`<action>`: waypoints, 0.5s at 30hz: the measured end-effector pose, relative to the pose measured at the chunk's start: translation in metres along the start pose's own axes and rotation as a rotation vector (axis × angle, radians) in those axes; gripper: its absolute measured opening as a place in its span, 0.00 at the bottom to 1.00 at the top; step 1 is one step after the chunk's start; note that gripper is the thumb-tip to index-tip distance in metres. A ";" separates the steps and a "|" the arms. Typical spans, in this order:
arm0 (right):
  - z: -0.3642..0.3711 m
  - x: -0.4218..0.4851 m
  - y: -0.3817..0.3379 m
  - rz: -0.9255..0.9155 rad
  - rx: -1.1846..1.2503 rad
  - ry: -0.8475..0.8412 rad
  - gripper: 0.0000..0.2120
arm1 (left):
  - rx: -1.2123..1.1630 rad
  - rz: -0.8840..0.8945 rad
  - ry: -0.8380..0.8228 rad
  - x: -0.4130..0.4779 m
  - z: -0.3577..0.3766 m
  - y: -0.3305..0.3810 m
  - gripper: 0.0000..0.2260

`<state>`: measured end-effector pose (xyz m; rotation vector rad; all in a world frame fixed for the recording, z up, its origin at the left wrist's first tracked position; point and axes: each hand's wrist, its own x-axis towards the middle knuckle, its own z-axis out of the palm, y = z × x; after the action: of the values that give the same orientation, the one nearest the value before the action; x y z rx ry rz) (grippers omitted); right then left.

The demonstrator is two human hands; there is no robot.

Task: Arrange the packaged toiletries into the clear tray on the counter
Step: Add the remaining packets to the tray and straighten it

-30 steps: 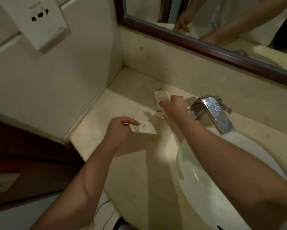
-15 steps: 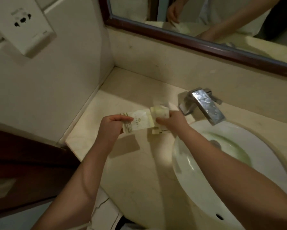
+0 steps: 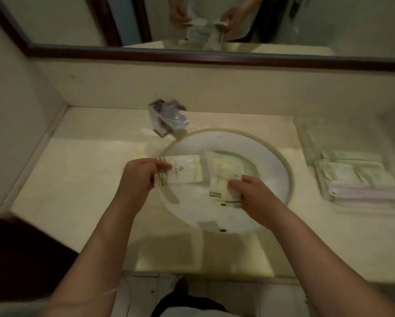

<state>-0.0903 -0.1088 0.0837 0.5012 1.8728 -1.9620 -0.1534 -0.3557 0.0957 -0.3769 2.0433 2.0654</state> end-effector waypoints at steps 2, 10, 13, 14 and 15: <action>-0.051 -0.034 0.014 -0.042 0.031 0.076 0.08 | 0.022 0.004 -0.066 -0.026 0.049 -0.007 0.17; -0.206 -0.142 0.054 -0.103 -0.043 0.507 0.09 | 0.148 0.016 -0.255 -0.093 0.204 -0.038 0.07; -0.252 -0.163 0.066 -0.067 -0.064 0.661 0.12 | 0.184 0.003 -0.303 -0.097 0.258 -0.045 0.06; -0.263 -0.166 0.070 -0.055 -0.060 0.700 0.12 | 0.197 0.000 -0.316 -0.095 0.273 -0.047 0.06; -0.275 -0.168 0.073 -0.050 -0.050 0.741 0.11 | 0.206 -0.005 -0.337 -0.092 0.290 -0.049 0.07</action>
<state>0.0905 0.1681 0.0926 1.3157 2.3498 -1.8977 -0.0601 -0.0621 0.0808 0.0034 2.0135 1.7499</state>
